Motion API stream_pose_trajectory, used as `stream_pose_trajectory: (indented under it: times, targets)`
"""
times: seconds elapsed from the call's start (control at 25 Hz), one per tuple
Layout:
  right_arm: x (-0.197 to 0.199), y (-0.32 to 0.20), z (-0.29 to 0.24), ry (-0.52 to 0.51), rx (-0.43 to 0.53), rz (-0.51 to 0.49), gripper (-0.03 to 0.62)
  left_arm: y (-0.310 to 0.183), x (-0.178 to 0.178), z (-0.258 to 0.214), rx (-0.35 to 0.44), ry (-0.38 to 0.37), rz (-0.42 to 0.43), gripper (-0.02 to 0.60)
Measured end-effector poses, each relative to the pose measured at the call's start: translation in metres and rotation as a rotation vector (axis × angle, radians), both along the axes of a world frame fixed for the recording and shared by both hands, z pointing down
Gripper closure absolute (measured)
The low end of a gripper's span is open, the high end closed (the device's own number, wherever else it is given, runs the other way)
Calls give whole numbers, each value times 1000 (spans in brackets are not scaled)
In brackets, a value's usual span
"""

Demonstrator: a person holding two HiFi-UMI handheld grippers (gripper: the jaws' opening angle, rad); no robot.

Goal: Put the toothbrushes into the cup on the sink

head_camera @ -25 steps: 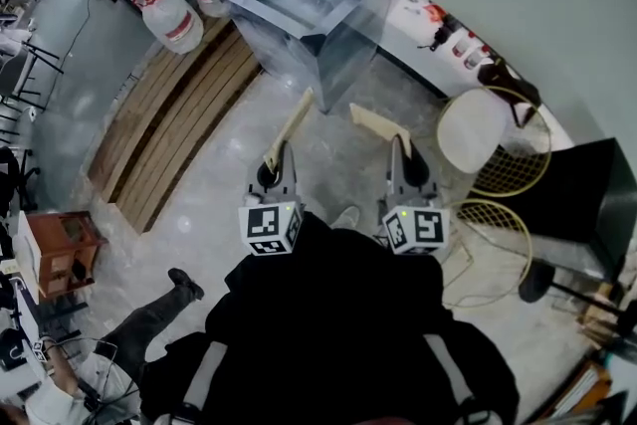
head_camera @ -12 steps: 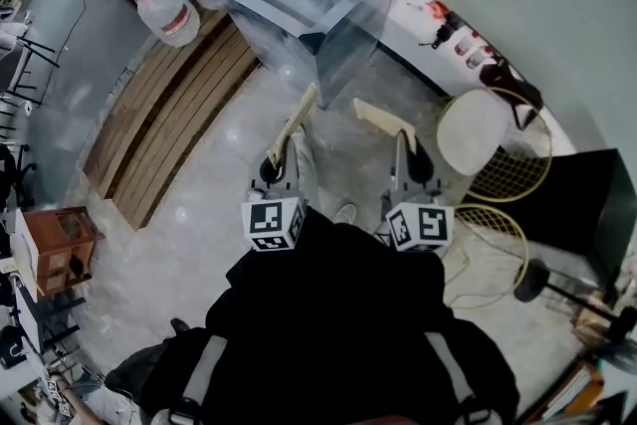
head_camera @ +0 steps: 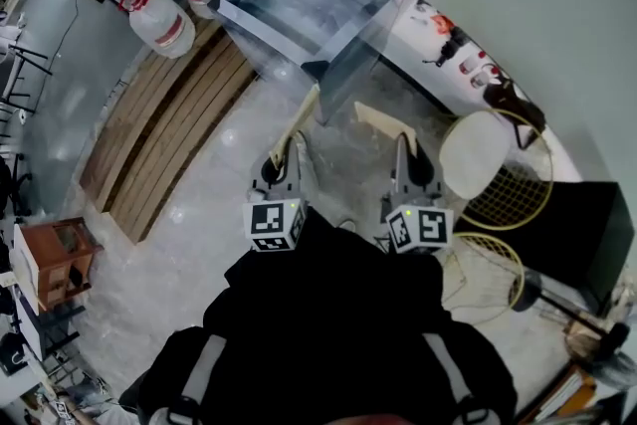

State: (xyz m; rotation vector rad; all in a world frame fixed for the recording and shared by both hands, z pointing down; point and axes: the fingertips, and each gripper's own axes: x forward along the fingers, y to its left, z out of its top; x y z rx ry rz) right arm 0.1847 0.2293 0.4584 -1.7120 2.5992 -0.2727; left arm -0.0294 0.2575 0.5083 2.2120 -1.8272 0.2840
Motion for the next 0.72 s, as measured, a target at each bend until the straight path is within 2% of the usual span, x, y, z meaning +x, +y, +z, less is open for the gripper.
stream_pose_trajectory:
  times: [0.32,0.72]
  targets:
    - [-36,-107,-7,-2,-3,31,556,-115,-38,-7,-2,4,27,578]
    - [-109,-244,-34,4,-11,88,556,-260,-115,-32,-11,7,71,578]
